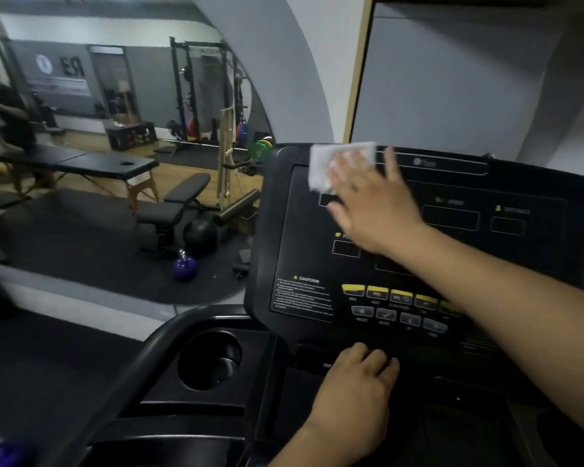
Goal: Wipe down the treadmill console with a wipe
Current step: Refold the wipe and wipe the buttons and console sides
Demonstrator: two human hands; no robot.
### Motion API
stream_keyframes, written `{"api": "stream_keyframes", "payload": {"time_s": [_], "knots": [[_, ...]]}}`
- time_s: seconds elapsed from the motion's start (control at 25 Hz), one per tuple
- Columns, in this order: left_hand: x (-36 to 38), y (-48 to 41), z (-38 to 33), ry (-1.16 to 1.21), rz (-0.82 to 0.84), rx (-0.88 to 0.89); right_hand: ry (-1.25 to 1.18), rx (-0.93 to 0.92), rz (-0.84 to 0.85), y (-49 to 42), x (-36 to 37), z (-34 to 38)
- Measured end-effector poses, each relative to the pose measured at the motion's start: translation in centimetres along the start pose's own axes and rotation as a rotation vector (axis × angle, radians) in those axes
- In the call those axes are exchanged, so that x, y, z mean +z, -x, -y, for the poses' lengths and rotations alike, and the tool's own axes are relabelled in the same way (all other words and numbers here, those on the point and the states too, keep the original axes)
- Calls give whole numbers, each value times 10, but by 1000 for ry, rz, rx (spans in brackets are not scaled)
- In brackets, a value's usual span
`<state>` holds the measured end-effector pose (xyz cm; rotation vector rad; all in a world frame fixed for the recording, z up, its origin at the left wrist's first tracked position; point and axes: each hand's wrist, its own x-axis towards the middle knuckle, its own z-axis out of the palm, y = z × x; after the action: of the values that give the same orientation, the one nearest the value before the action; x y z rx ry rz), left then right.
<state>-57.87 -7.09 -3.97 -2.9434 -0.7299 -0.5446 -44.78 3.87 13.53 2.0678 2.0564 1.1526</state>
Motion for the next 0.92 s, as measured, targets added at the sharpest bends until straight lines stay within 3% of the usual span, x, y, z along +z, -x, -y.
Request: {"api": "stream_keyframes", "payload": {"time_s": [0.08, 0.16, 0.24, 0.32, 0.4, 0.48, 0.6, 0.76, 0.84, 0.92], "knots": [[-5, 10, 9, 23, -9, 42, 50, -353, 20, 13, 6, 56], [-8, 27, 24, 3, -141, 68, 77, -727, 81, 51, 20, 100], [-7, 50, 48, 42, -320, -25, 141, -871, 131, 60, 20, 105], [-9, 66, 74, 49, -414, -189, 186, -697, 23, 21, 12, 85], [-14, 67, 93, -7, -393, -373, 143, -331, -11, -31, -5, 52], [-18, 62, 100, -54, -310, -459, 28, -122, 8, -53, -18, 38], [-14, 61, 104, -21, -383, -418, 47, -352, 71, 2, 1, 77], [-30, 59, 119, 132, -761, -448, 94, -774, 267, 122, 23, 120], [-43, 43, 125, 154, -805, -472, 102, -750, 250, 98, 19, 109], [-50, 26, 127, 175, -804, -469, 50, -477, 122, 46, 6, 87]]}}
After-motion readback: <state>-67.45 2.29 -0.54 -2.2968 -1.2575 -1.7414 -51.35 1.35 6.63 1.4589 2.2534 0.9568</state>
